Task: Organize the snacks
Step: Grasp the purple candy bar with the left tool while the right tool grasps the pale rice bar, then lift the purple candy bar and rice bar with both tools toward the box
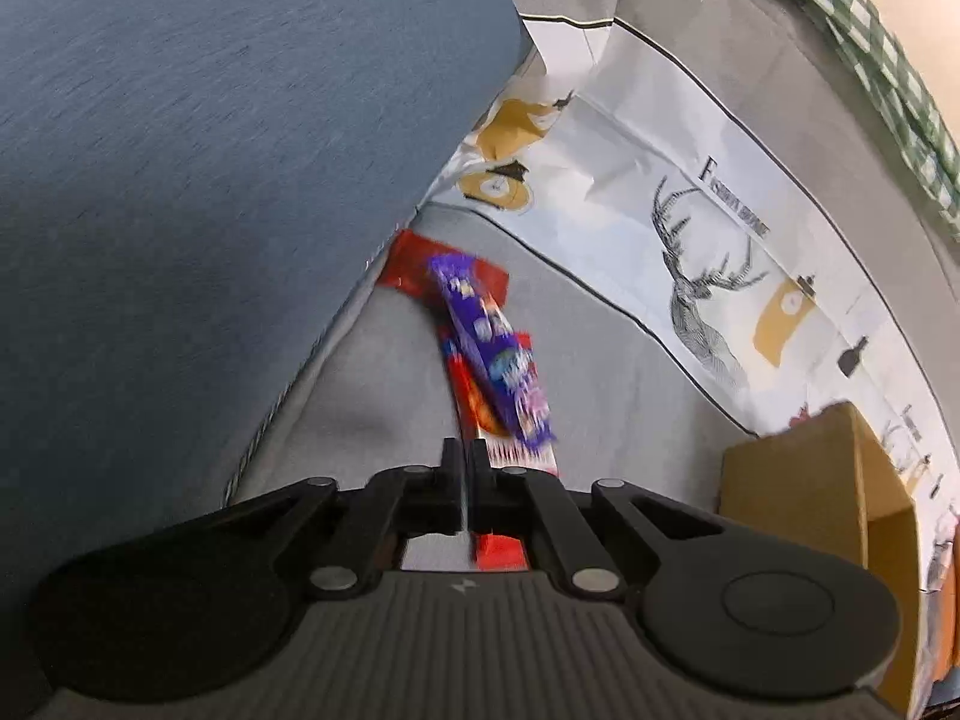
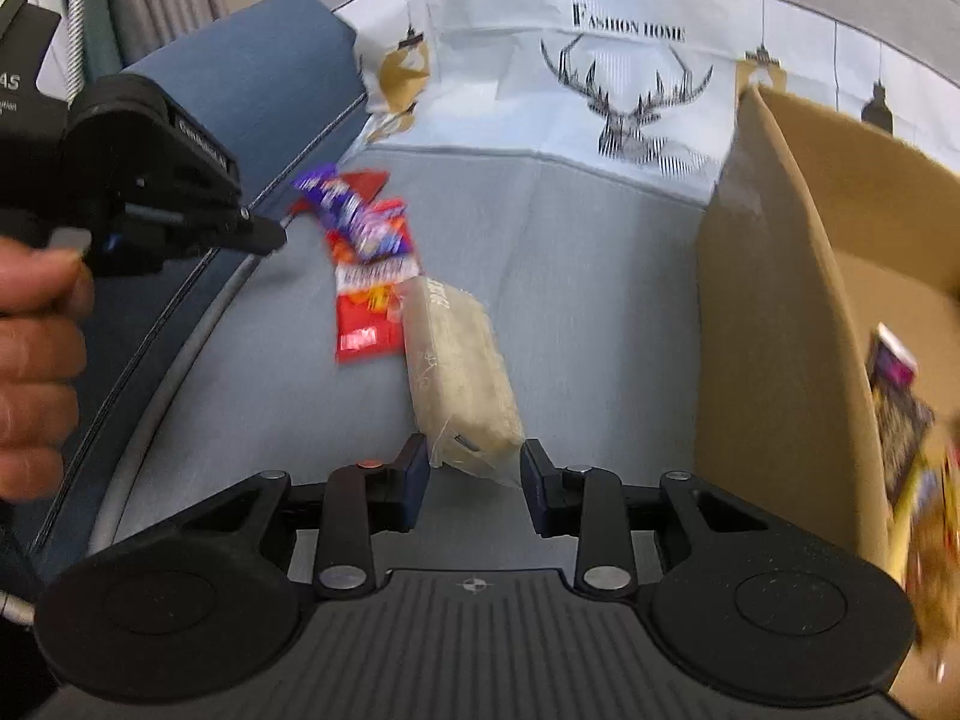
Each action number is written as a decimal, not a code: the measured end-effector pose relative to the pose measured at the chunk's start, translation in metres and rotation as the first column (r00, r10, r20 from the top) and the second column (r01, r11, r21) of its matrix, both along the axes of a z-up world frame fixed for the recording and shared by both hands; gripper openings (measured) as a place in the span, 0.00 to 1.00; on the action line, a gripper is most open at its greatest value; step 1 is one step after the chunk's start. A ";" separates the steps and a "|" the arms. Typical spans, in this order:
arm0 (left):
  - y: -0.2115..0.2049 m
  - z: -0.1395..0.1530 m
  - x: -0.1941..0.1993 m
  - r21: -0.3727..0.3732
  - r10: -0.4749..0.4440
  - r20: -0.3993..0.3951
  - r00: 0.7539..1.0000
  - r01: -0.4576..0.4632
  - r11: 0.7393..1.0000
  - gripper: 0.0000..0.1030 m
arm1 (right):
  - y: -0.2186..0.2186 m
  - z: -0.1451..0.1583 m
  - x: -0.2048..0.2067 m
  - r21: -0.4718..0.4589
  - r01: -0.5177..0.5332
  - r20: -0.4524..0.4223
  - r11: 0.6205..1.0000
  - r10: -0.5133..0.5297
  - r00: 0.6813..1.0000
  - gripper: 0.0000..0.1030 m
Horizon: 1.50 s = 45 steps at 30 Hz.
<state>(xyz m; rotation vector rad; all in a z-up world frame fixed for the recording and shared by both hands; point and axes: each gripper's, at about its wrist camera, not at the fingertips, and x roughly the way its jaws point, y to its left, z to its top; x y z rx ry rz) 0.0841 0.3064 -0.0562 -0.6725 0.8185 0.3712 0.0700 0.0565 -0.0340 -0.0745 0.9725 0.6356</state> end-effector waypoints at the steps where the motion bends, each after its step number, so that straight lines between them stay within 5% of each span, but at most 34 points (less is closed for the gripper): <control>1: -0.002 0.001 -0.002 0.000 -0.002 0.003 1.000 0.002 1.000 0.01 | -0.002 0.000 -0.007 -0.003 -0.012 0.001 1.000 0.012 1.000 0.36; 6: -0.006 0.005 -0.002 0.025 0.008 0.030 1.000 -0.008 1.000 0.09 | -0.003 0.004 -0.022 0.027 -0.081 0.020 0.996 0.080 0.997 0.47; 11: -0.002 0.002 0.014 0.031 0.033 0.050 0.998 -0.034 0.999 0.33 | 0.007 0.003 -0.018 -0.019 -0.111 0.098 0.994 0.113 0.989 0.64; 20: 0.008 -0.013 0.055 0.045 0.085 0.019 0.996 -0.086 0.995 0.67 | 0.019 -0.013 0.005 -0.016 -0.085 0.018 0.996 0.085 0.996 0.68; 26: 0.008 -0.023 0.082 0.091 0.095 -0.019 0.995 -0.093 0.992 0.67 | 0.028 -0.027 0.007 -0.051 -0.113 -0.045 0.992 0.111 0.993 0.66; 28: 0.005 -0.027 0.089 0.125 0.083 -0.052 0.995 -0.076 0.989 0.66 | 0.028 -0.030 0.006 -0.062 -0.118 -0.045 0.991 0.116 0.992 0.54; 30: 0.002 -0.031 0.092 0.143 0.061 -0.081 0.995 -0.049 0.989 0.54 | 0.027 -0.031 0.007 -0.049 -0.125 -0.059 0.991 0.123 0.991 0.39; 32: 0.002 -0.031 0.091 0.127 0.038 -0.078 0.996 -0.028 0.991 0.24 | 0.025 -0.031 0.007 -0.044 -0.127 -0.056 0.991 0.124 0.991 0.37; 35: 0.000 -0.028 0.082 0.151 0.020 -0.076 0.997 -0.008 0.988 0.15 | 0.023 -0.030 0.006 -0.032 -0.128 -0.050 0.991 0.126 0.991 0.37; 45: -0.024 -0.003 0.006 0.173 -0.121 -0.101 0.988 0.137 0.975 0.14 | 0.013 -0.022 -0.002 -0.015 -0.105 -0.032 0.994 0.104 0.994 0.37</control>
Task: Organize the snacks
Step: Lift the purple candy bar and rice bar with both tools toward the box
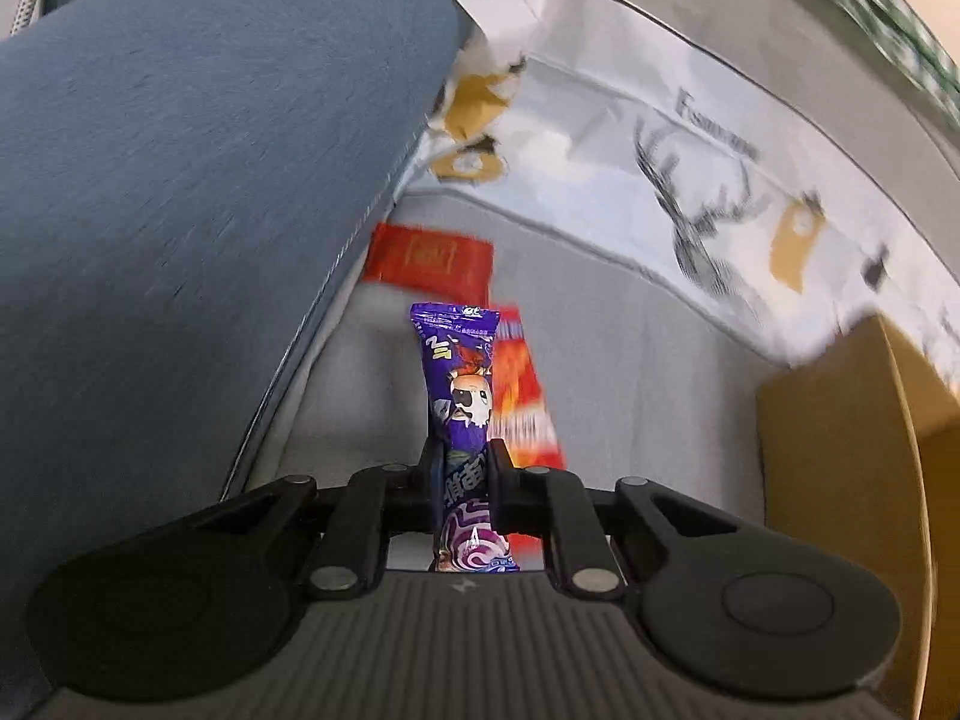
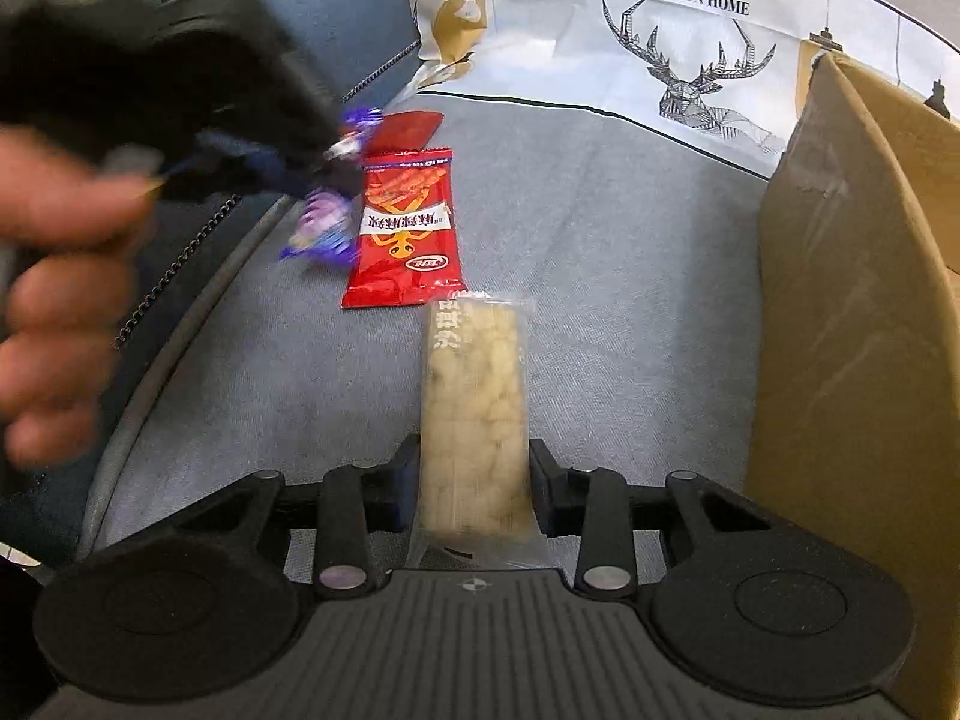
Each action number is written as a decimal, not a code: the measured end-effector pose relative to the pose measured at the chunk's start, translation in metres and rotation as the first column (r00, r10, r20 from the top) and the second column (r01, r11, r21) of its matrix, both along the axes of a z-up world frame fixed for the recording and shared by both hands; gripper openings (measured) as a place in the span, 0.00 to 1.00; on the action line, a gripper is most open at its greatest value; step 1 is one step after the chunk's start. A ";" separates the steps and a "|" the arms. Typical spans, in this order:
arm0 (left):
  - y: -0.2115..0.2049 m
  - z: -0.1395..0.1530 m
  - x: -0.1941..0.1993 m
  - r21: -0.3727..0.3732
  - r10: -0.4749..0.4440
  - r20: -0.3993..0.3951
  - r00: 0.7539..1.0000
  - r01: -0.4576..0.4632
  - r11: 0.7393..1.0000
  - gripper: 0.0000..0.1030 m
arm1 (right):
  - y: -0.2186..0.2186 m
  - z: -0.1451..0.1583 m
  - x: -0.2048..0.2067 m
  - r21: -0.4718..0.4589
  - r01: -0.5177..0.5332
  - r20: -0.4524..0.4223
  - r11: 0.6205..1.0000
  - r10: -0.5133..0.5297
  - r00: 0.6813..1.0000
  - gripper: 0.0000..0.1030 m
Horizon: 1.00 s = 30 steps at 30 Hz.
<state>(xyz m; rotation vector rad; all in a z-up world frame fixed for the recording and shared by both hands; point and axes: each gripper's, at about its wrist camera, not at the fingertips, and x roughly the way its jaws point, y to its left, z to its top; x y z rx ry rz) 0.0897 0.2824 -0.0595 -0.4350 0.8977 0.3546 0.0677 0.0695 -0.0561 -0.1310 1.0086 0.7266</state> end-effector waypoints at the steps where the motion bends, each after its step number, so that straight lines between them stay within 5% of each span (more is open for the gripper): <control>1: -0.005 0.000 -0.007 0.004 -0.024 -0.015 1.000 0.024 1.000 0.15 | -0.001 0.001 -0.001 0.000 0.001 0.001 1.000 -0.001 1.000 0.37; 9: -0.035 -0.011 -0.029 0.034 -0.220 -0.138 0.966 0.226 0.973 0.15 | -0.013 0.004 -0.006 -0.016 0.021 -0.018 1.000 -0.021 1.000 0.37; 15: -0.044 -0.021 -0.024 0.045 -0.247 -0.194 0.949 0.260 0.965 0.21 | -0.011 0.000 -0.009 -0.033 0.002 -0.059 0.999 -0.004 0.998 0.43; 19: -0.049 -0.026 -0.017 0.061 -0.270 -0.210 0.940 0.288 0.956 0.36 | -0.010 0.000 -0.008 -0.033 0.007 -0.052 0.999 -0.009 0.999 0.49; 30: -0.055 -0.031 -0.014 0.070 -0.290 -0.244 0.926 0.315 0.947 0.36 | -0.010 -0.004 -0.004 -0.038 0.019 -0.055 0.999 -0.021 0.998 0.54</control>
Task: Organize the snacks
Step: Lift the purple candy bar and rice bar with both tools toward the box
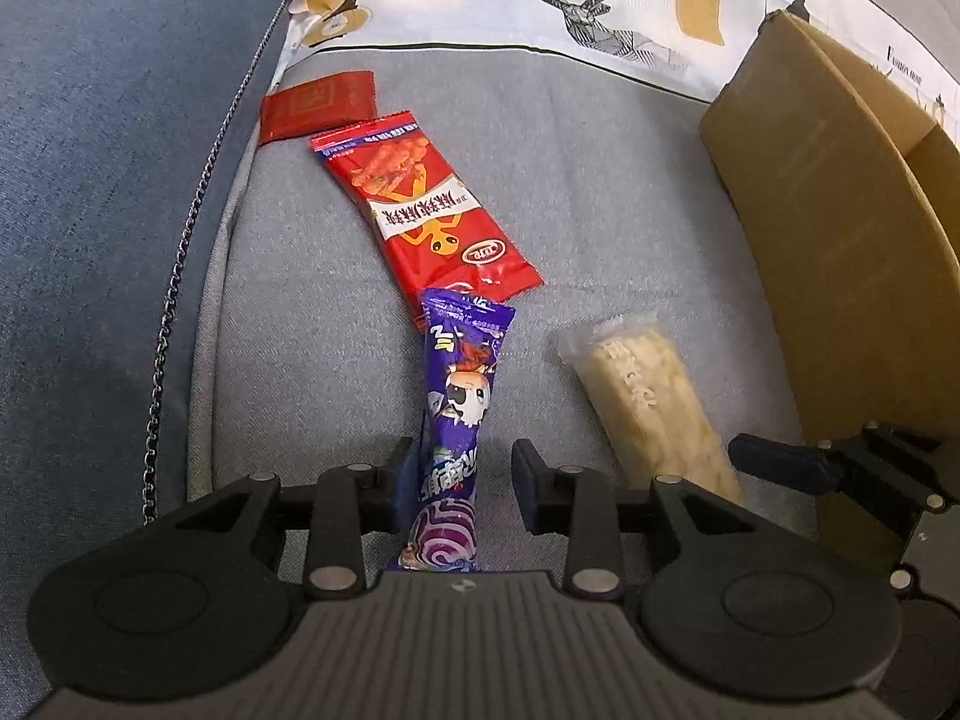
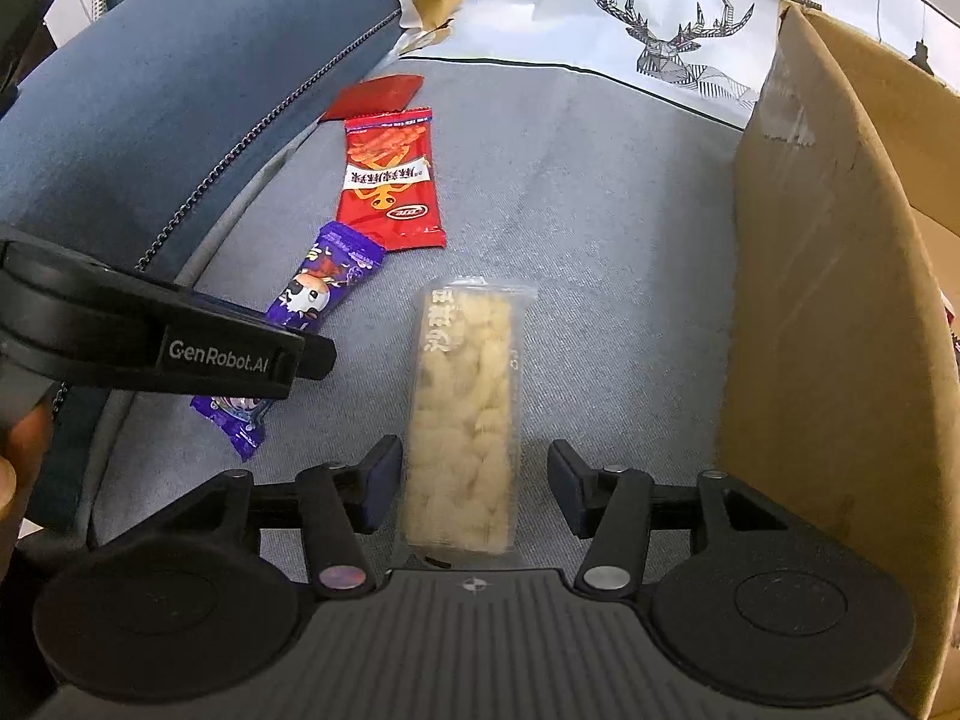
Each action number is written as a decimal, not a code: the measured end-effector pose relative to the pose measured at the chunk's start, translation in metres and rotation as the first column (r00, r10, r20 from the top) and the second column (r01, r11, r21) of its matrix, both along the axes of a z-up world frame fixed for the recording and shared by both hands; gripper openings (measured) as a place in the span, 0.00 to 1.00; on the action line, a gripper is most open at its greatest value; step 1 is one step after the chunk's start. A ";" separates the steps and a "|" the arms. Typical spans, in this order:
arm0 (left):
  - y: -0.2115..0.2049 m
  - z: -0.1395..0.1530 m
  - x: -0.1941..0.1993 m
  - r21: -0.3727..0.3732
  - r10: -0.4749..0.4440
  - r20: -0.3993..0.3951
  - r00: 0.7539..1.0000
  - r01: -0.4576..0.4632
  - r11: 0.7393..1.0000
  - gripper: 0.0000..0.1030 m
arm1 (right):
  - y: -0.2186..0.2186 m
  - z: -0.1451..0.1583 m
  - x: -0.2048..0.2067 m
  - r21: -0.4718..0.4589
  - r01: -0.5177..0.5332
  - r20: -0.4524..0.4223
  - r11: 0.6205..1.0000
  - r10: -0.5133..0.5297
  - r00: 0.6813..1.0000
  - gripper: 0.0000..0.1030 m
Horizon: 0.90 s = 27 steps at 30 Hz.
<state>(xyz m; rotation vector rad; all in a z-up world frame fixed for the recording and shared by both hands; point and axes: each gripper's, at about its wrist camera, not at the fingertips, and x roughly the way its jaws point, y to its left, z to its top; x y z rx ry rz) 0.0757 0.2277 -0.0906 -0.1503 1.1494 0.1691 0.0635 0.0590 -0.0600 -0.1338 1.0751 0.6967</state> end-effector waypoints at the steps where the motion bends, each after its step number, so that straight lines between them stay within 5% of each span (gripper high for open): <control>1: -0.001 0.000 0.000 0.003 -0.003 -0.001 1.000 0.003 1.000 0.36 | 0.000 0.000 -0.001 0.002 0.002 0.002 1.000 -0.002 1.000 0.54; 6: -0.002 -0.001 0.000 0.006 -0.009 -0.008 1.000 0.009 1.000 0.36 | -0.001 -0.001 -0.002 -0.003 0.001 0.011 1.000 -0.001 1.000 0.52; 10: -0.004 -0.003 0.001 0.015 -0.020 -0.017 1.000 0.020 1.000 0.34 | -0.001 -0.001 -0.002 -0.008 0.002 0.015 1.000 -0.002 1.000 0.38; 16: -0.002 0.000 0.000 0.023 -0.004 -0.005 1.000 0.004 1.000 0.17 | -0.002 0.004 -0.002 0.005 0.008 0.041 1.000 -0.008 0.999 0.36; 27: -0.003 0.020 -0.009 0.040 0.037 0.086 0.996 -0.040 0.998 0.15 | -0.025 0.032 -0.003 0.099 0.054 0.124 0.994 -0.066 0.990 0.36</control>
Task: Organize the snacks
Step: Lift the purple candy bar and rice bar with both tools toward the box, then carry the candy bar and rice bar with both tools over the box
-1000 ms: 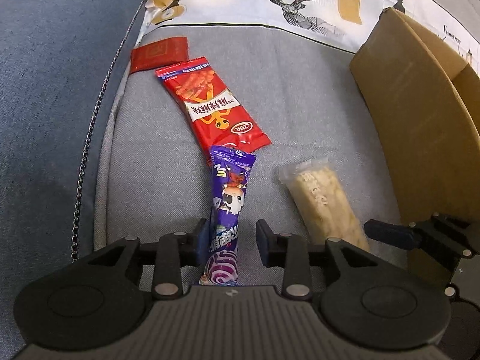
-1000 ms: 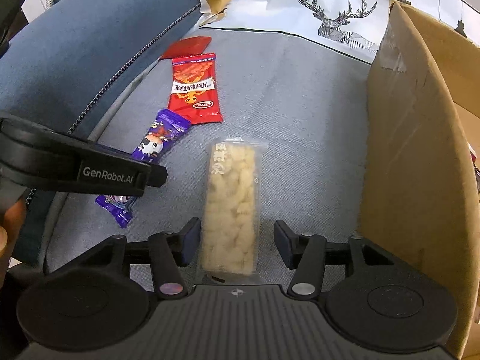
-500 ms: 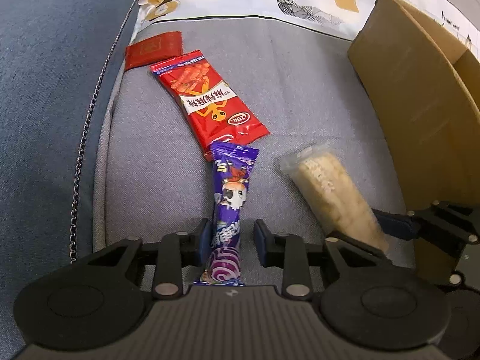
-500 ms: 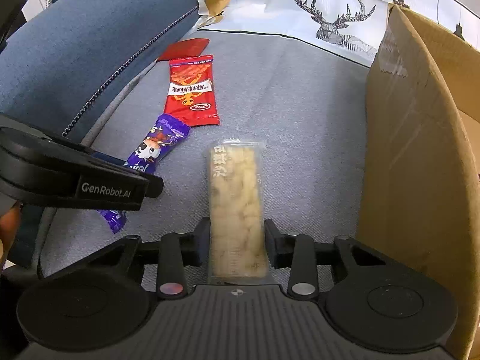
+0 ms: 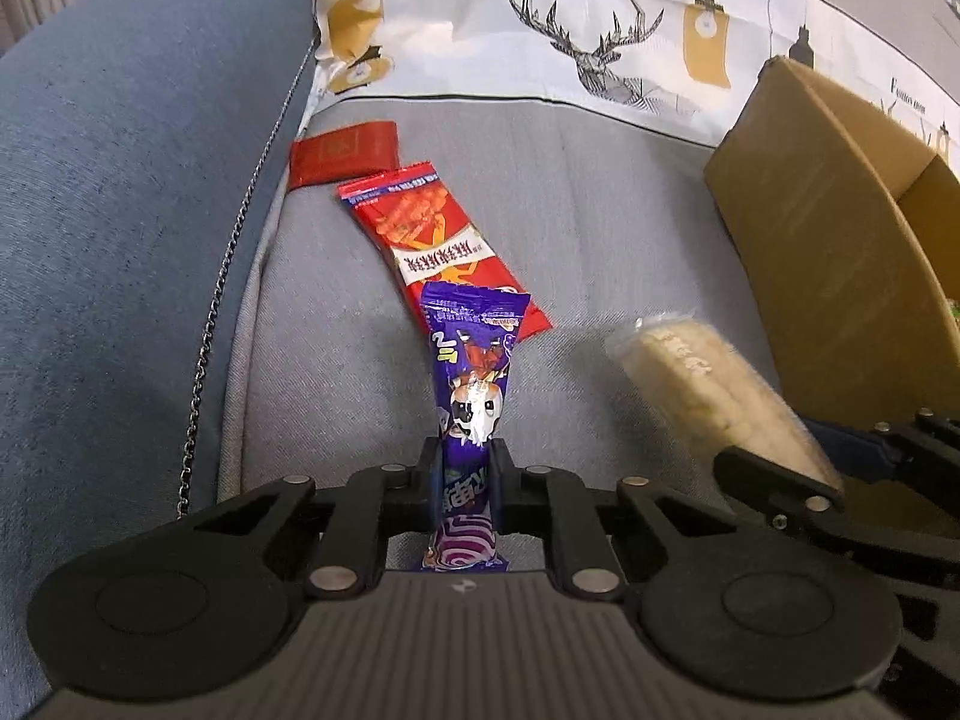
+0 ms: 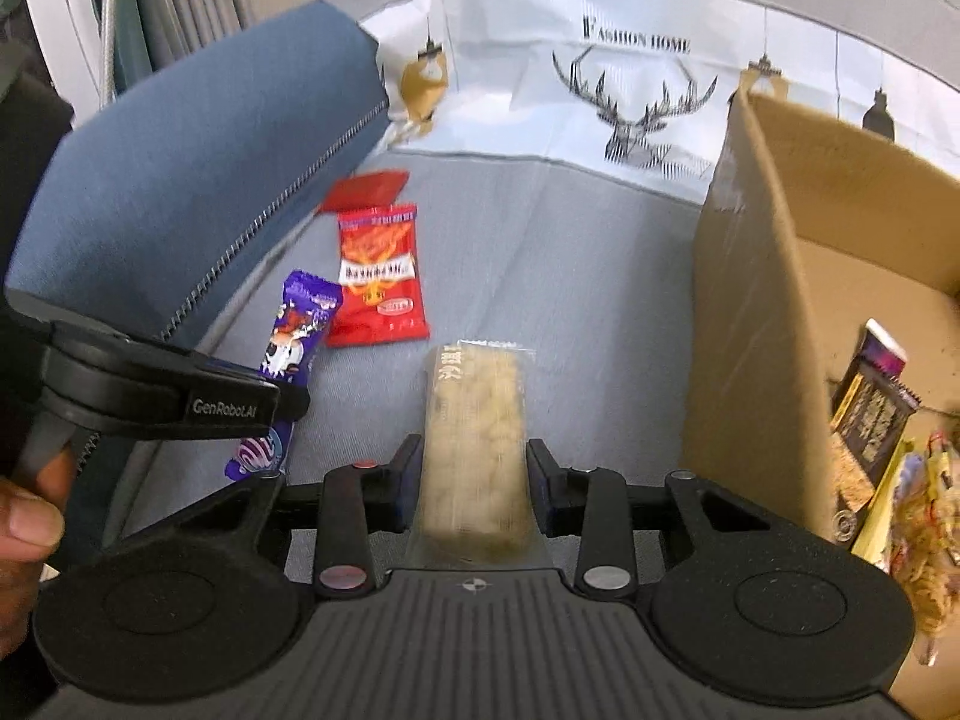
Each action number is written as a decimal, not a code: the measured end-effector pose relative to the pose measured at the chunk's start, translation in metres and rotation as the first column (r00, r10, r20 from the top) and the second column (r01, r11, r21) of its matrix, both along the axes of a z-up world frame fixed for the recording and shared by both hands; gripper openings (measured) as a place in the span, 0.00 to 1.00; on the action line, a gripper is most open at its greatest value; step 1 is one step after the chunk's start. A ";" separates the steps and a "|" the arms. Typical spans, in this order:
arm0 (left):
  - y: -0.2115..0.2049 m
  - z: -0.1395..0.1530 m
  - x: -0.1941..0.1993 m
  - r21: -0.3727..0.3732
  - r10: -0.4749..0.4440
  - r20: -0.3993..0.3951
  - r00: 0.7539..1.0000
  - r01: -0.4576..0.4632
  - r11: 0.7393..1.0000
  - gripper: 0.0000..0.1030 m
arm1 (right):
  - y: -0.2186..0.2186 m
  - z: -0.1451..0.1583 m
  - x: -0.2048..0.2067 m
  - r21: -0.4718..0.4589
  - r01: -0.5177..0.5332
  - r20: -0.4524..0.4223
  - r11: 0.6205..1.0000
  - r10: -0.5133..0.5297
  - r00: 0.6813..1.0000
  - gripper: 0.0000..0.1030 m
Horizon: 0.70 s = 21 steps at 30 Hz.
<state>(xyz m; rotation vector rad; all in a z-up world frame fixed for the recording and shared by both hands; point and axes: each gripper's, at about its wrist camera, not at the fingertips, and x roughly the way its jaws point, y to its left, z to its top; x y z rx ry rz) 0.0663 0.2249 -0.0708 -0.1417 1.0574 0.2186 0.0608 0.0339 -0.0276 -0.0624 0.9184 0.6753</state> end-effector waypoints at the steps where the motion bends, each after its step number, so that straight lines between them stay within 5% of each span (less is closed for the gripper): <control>1: -0.001 0.001 -0.001 0.001 -0.002 0.003 1.000 0.002 1.000 0.15 | -0.001 0.002 -0.001 0.007 0.002 0.008 1.000 -0.002 1.000 0.36; 21: -0.001 0.008 -0.004 -0.008 0.010 0.062 0.998 -0.010 1.000 0.15 | -0.024 0.031 -0.009 0.097 0.000 0.156 0.995 -0.016 0.988 0.36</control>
